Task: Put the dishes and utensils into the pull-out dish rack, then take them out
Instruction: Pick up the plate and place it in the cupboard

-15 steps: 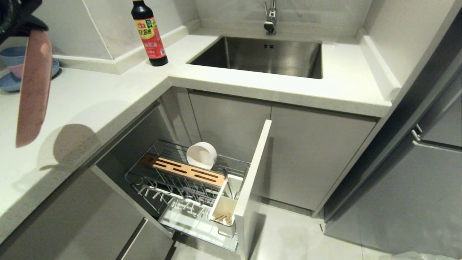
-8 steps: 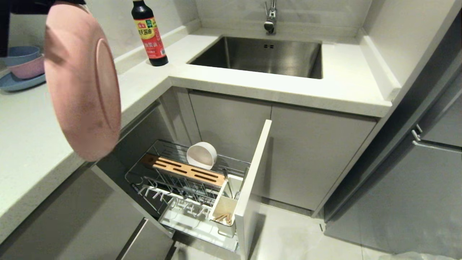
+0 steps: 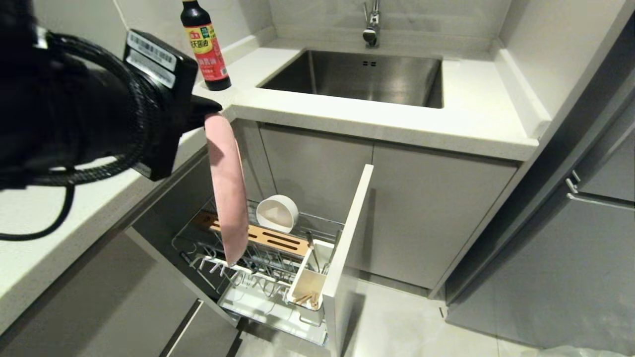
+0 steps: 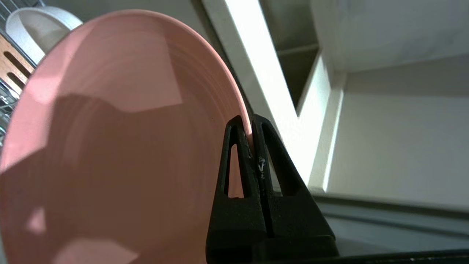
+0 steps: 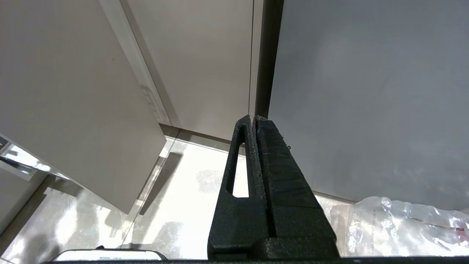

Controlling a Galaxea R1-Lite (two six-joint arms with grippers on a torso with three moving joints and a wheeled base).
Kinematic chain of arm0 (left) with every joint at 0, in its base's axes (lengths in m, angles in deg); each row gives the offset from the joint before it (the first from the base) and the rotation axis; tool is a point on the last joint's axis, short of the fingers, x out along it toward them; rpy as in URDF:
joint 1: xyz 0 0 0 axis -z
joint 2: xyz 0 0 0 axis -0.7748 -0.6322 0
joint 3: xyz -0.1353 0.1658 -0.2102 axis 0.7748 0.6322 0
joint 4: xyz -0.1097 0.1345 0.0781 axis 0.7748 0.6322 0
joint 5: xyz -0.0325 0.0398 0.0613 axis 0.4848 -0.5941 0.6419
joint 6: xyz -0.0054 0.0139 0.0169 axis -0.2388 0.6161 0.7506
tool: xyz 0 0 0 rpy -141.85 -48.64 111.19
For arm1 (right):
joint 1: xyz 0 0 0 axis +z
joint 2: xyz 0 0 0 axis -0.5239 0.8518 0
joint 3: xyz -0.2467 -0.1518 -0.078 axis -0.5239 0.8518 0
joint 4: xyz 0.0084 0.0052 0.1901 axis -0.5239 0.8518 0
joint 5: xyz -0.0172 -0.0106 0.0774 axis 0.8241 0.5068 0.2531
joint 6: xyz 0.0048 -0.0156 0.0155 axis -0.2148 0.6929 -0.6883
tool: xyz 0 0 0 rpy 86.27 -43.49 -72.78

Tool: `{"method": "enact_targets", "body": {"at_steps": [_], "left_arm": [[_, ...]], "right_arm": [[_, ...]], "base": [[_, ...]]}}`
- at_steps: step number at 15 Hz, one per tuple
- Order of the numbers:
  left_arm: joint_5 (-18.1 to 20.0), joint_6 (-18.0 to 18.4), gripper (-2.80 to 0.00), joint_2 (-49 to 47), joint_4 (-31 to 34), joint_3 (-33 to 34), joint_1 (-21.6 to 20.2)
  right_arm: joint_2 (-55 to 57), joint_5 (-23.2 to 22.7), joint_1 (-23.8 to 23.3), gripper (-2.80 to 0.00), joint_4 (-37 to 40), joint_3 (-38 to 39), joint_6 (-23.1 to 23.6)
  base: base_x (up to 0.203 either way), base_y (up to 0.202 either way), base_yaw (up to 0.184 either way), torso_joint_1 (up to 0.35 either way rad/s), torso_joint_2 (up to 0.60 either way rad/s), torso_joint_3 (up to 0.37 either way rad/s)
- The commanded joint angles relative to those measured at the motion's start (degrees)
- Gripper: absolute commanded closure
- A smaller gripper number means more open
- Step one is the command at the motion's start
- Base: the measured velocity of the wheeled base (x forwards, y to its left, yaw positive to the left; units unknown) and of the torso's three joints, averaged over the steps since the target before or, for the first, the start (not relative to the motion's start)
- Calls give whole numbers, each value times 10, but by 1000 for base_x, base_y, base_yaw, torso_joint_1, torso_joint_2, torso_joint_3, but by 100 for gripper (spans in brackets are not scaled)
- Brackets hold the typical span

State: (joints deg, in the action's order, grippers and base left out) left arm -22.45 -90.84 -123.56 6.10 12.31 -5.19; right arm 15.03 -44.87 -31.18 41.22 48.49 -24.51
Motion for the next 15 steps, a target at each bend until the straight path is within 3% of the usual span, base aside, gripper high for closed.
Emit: {"method": "enact_targets", "body": {"at_steps": [1, 7, 15], "left_arm": [[-2, -11, 0, -5, -77, 74, -12], [-6, -77, 0, -61, -263, 228, -87], [-45, -120, 0, -190, -420, 277, -129]], "right_arm": [[0, 0, 0, 0, 0, 0, 0], [0, 0, 0, 0, 0, 0, 0], [0, 0, 0, 0, 0, 0, 0]], "base": [[0, 0, 0, 0, 0, 0], [0, 0, 0, 0, 0, 0], [0, 0, 0, 0, 0, 0]]}}
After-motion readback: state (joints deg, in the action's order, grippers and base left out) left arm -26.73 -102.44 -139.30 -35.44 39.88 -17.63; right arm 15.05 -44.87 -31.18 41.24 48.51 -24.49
